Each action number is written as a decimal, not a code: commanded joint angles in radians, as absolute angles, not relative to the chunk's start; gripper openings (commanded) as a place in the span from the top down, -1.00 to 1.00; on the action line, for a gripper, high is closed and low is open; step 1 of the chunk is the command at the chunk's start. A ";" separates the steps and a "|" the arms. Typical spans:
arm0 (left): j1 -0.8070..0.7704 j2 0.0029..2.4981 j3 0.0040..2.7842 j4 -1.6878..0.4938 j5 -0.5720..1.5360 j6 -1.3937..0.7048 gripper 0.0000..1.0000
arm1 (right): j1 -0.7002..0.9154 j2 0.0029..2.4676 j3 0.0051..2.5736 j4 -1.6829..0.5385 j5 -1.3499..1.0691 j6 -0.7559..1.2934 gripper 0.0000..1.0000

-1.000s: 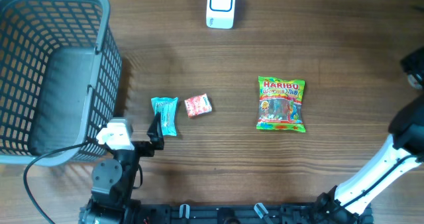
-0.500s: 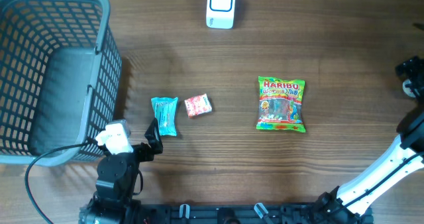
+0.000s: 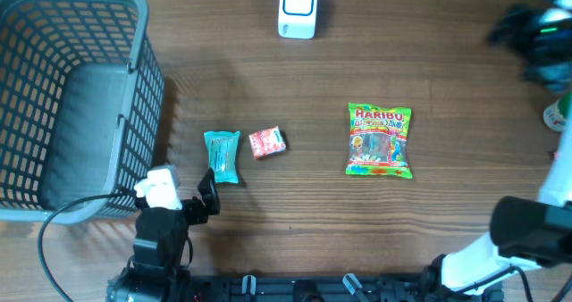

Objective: Scan the item barcode
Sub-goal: 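Carry the jar to the right table edge and release it, then grasp the Haribo bag with the right gripper and lift it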

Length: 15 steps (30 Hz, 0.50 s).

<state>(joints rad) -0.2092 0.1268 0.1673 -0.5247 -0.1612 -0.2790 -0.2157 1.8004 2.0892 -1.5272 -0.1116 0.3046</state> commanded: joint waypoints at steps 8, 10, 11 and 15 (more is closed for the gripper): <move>-0.207 0.124 0.161 -0.636 -0.173 -0.270 -1.00 | 0.106 1.829 1.531 -1.262 -0.059 0.241 -0.99; -0.207 0.124 0.161 -0.636 -0.174 -0.269 -1.00 | 0.139 1.829 1.398 -1.166 -0.061 0.276 -1.00; -0.207 0.124 0.161 -0.636 -0.173 -0.270 -1.00 | 0.160 1.829 1.315 -1.095 -0.061 0.298 -0.99; -0.207 0.124 0.161 -0.636 -0.173 -0.269 -1.00 | 0.211 1.833 1.142 -0.897 -0.062 0.299 -0.99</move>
